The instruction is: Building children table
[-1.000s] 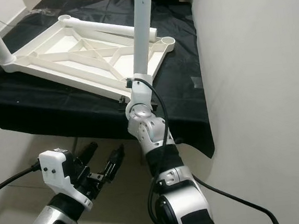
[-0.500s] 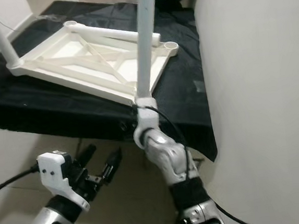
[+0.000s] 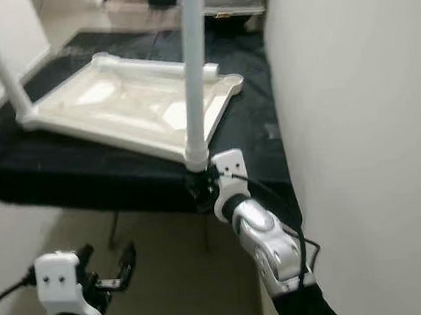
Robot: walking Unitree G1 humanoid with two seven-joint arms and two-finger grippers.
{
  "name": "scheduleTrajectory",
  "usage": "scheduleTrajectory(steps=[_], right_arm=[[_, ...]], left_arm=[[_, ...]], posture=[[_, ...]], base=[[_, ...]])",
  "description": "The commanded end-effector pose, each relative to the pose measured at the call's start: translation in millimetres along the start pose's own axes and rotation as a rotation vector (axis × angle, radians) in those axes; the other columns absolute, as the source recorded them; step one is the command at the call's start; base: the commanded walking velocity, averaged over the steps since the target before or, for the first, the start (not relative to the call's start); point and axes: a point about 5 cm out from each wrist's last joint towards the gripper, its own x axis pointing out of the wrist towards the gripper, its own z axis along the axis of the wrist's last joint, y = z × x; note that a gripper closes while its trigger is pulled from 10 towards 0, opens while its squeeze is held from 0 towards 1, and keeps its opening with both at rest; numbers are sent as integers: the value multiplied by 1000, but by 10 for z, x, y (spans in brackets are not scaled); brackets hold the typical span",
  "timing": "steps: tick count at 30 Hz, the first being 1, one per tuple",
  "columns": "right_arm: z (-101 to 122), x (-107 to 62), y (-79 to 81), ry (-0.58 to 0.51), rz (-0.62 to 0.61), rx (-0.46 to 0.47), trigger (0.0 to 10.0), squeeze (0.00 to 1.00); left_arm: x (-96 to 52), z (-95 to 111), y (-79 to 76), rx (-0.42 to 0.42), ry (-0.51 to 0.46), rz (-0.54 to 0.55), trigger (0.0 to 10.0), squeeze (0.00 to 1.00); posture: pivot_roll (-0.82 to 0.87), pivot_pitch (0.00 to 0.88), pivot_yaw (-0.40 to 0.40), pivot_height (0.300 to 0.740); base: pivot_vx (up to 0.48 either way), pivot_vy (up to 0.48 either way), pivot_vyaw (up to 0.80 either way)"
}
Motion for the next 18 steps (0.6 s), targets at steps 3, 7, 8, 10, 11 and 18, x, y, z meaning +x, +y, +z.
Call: scheduleTrajectory(steps=[3,7,8,10,11,18], right_arm=[[-61,1,67,-15,29,-24,10000,0],[-98,14,77,-11,30,-36,10000,0],[-135,10,83,0,23,-26,10000,0],[-159,3,81,6,16,-20,10000,0],[-159,3,81,6,16,-20,10000,0],[-235,-7,73,20,16,-32,10000,0]], left_arm=[[44,-59,16,33,5,29,10000,0],[63,-88,1,45,8,21,10000,0],[65,-115,-10,45,15,18,10000,0],[54,-152,-18,44,23,16,10000,0],[54,-152,-18,44,23,16,10000,0],[61,-293,-20,67,64,19,10000,0]], posture=[[24,62,-30,740],[25,54,-34,740],[25,52,-31,740],[25,52,-31,740],[25,52,-31,740],[22,41,-31,740]], base=[[0,0,0],[0,0,0],[0,0,0],[0,0,0],[0,0,0],[0,0,0]])
